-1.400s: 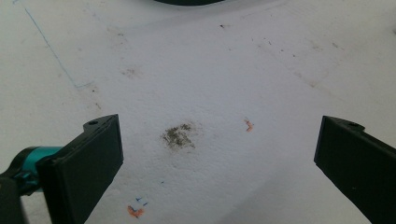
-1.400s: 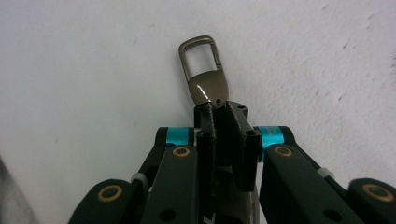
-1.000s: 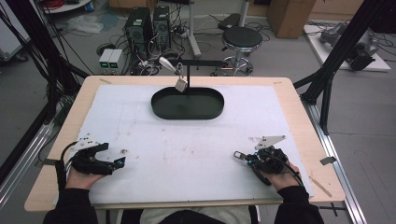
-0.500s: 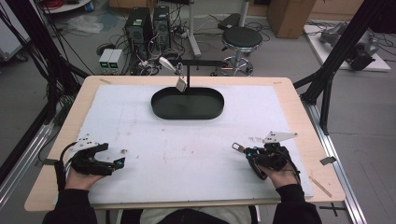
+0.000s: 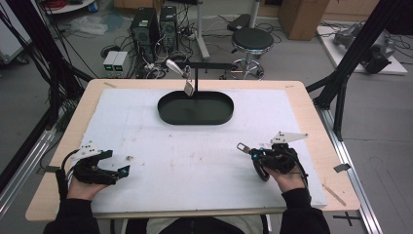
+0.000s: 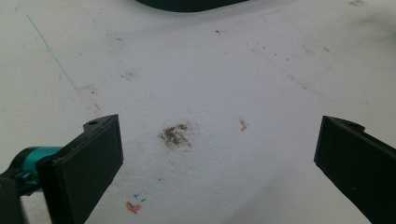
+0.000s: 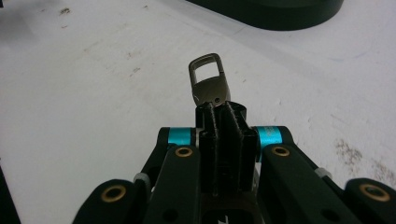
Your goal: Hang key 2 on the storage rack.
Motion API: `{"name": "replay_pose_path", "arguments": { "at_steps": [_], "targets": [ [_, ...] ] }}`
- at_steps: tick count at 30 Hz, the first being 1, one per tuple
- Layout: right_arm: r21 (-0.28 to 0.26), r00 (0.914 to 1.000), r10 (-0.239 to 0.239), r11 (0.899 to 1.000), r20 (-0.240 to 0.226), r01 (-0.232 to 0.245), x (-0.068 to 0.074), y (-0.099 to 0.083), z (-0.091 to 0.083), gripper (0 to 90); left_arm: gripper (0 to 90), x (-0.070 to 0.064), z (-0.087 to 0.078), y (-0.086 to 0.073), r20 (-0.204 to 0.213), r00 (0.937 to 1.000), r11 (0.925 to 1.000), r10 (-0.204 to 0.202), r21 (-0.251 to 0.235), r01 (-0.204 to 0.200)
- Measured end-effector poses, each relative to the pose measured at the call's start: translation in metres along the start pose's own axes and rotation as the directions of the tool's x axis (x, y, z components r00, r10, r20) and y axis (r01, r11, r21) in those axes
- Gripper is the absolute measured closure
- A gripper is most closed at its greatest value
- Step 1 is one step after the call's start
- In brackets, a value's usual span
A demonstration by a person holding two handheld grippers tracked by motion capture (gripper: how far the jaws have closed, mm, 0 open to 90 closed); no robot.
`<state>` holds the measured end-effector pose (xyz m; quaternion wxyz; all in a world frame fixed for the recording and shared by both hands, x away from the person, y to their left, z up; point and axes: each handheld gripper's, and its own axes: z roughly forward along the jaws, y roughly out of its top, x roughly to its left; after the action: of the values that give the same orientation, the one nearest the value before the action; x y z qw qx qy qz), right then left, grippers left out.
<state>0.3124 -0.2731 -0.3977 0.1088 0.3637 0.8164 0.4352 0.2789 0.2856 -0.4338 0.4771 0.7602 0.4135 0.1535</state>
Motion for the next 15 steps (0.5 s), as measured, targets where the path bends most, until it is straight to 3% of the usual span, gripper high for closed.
{"name": "replay_pose_path", "arguments": {
  "at_steps": [10,15],
  "targets": [
    [0.012,0.9978,-0.06,0.998,0.028,0.06,-0.001,0.035,0.002,84.2,1.7,0.002,-0.001,0.0,0.002,1.0,1.0,-0.005,-0.007,0.005],
    [0.001,0.9981,-0.057,0.998,0.022,0.057,-0.001,0.049,0.0,84.2,1.7,0.002,-0.001,0.0,0.003,1.0,0.9999,-0.007,-0.01,0.007]
  ]
}}
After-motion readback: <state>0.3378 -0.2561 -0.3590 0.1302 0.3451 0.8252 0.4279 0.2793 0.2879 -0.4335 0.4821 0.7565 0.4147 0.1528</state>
